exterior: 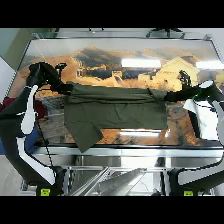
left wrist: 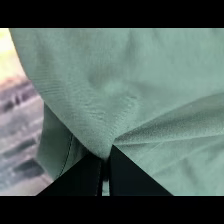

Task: Fold the shirts.

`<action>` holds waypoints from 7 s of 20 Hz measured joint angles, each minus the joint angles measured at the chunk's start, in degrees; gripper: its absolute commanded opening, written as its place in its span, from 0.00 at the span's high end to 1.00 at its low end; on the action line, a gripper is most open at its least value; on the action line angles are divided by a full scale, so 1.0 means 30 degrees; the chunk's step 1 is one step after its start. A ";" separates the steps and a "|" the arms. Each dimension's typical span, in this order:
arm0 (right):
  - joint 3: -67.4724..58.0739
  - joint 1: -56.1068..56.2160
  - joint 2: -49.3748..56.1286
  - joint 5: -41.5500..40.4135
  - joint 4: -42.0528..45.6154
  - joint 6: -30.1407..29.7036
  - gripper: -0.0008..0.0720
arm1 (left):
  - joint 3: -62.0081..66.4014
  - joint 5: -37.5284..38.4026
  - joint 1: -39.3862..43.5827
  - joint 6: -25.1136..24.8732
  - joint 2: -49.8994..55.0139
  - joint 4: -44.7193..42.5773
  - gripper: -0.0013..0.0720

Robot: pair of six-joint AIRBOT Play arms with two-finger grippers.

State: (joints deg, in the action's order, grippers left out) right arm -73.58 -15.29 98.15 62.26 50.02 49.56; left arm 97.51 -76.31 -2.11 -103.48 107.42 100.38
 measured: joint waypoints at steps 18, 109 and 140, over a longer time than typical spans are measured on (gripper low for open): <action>-0.0036 0.0153 0.0284 -0.1311 -0.0954 0.0539 0.94 | 0.2302 0.0772 0.0663 0.0007 0.0095 0.0029 0.96; -0.0248 0.1800 0.1836 -0.0488 -0.1209 0.2557 0.95 | 0.0109 0.1042 0.0328 0.0211 -0.2652 0.7257 0.72; -0.6499 1.1169 -0.0860 -0.1537 -0.7664 0.3322 0.94 | 0.4583 -0.1268 0.0678 0.1676 -0.4648 1.0921 0.96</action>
State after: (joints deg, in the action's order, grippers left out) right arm -93.08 18.22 95.57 57.65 27.03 59.53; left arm 111.26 -80.12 -0.08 -98.45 93.47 133.14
